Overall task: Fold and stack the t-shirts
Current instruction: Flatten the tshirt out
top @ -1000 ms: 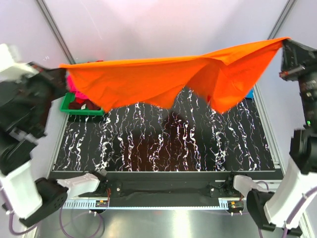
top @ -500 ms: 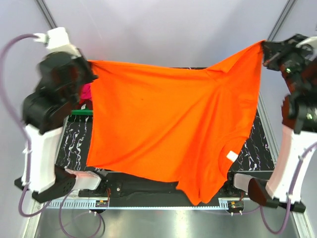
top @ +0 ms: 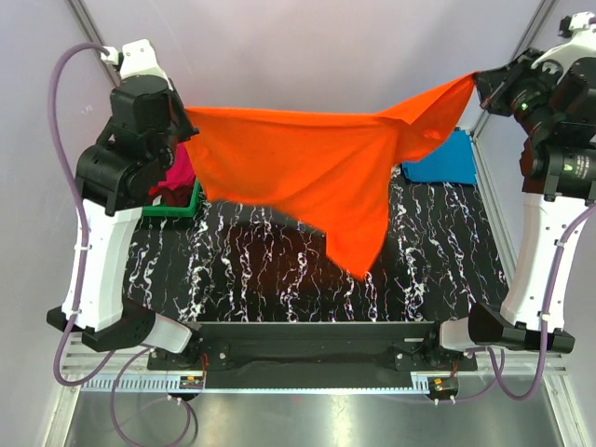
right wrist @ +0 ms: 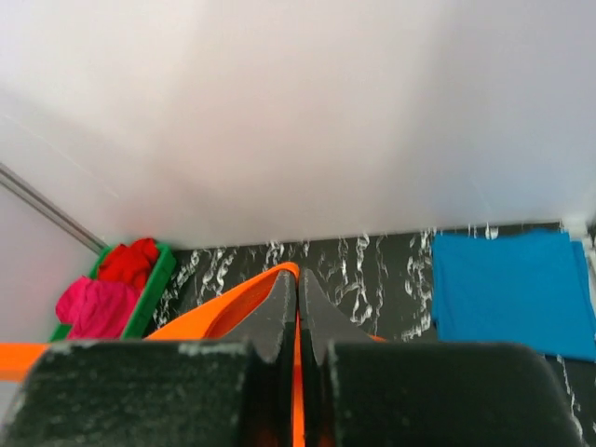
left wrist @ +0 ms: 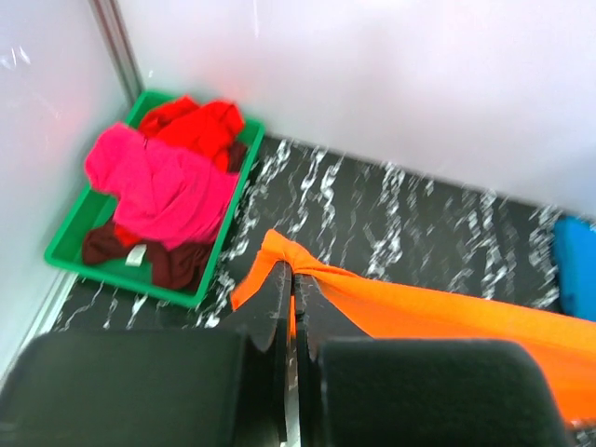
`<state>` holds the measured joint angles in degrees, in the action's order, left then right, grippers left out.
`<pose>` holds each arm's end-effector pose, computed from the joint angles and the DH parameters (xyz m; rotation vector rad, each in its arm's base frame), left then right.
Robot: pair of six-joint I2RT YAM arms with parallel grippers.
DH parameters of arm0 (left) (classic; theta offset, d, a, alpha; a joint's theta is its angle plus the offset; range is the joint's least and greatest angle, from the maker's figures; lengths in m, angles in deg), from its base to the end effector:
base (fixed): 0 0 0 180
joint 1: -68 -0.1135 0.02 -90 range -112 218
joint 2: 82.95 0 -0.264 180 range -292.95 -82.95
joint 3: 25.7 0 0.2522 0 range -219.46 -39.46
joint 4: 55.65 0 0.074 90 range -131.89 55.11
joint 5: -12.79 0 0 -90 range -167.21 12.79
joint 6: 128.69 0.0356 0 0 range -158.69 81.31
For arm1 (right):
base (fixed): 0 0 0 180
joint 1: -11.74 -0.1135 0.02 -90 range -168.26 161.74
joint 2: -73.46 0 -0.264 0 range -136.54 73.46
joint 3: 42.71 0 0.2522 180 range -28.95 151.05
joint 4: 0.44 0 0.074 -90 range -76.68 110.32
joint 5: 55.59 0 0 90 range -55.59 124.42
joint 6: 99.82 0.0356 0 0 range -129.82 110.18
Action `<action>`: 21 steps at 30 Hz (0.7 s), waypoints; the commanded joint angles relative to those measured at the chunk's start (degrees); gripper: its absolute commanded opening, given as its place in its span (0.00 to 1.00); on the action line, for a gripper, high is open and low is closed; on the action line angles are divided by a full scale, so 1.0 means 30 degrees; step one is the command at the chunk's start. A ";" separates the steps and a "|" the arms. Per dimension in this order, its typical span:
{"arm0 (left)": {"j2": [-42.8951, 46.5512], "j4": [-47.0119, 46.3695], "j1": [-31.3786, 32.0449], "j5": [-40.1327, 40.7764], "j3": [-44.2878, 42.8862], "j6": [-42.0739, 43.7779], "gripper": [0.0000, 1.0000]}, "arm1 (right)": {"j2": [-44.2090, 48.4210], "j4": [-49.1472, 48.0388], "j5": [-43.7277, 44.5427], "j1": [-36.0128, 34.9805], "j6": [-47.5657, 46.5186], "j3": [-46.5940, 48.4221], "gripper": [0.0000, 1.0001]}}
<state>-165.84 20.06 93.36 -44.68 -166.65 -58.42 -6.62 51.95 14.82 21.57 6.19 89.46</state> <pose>0.2069 -0.0769 0.5580 -0.2934 1.8057 -0.0195 0.2356 -0.0287 0.5720 0.0879 1.5843 0.3534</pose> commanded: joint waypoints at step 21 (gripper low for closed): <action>0.3581 0.4366 -0.0135 -0.3840 -0.3503 -0.2300 0.00 | 0.6388 0.2503 0.5558 0.0124 -0.3840 0.2071 0.00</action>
<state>-153.84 30.36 93.32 -53.53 -172.82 -63.51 12.47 59.84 23.37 21.57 -1.29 93.04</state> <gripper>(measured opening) 0.012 0.012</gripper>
